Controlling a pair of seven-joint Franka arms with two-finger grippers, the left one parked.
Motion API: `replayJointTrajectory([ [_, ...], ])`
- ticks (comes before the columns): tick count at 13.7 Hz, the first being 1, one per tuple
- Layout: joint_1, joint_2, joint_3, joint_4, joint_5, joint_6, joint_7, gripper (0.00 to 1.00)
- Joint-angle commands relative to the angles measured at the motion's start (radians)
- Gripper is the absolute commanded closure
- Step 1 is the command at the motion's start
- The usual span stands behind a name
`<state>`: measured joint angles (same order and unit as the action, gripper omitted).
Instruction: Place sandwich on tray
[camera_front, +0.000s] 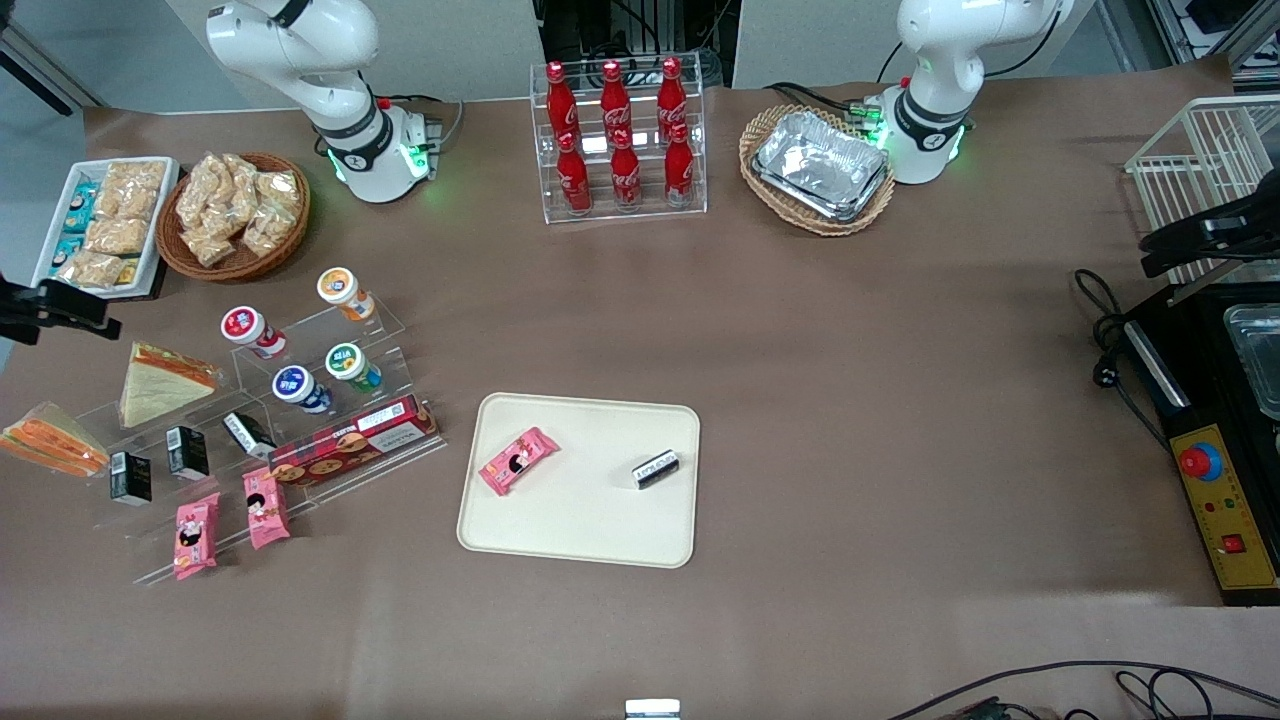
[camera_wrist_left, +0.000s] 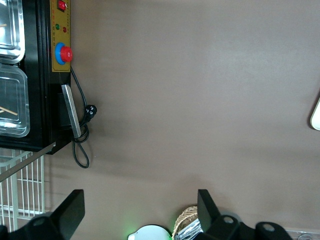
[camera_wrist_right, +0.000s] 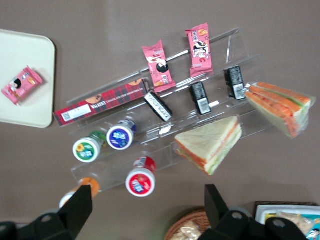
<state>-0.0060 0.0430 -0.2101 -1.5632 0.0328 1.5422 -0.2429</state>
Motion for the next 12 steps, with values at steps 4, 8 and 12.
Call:
replayJointTrajectory([
  [4, -0.003, 0.000, -0.141, 0.005, 0.009, 0.001, -0.367, 0.00],
  [8, -0.003, 0.015, -0.187, -0.012, 0.007, 0.116, -0.649, 0.00],
  [12, -0.023, 0.061, -0.219, -0.011, 0.019, 0.215, -0.909, 0.00],
])
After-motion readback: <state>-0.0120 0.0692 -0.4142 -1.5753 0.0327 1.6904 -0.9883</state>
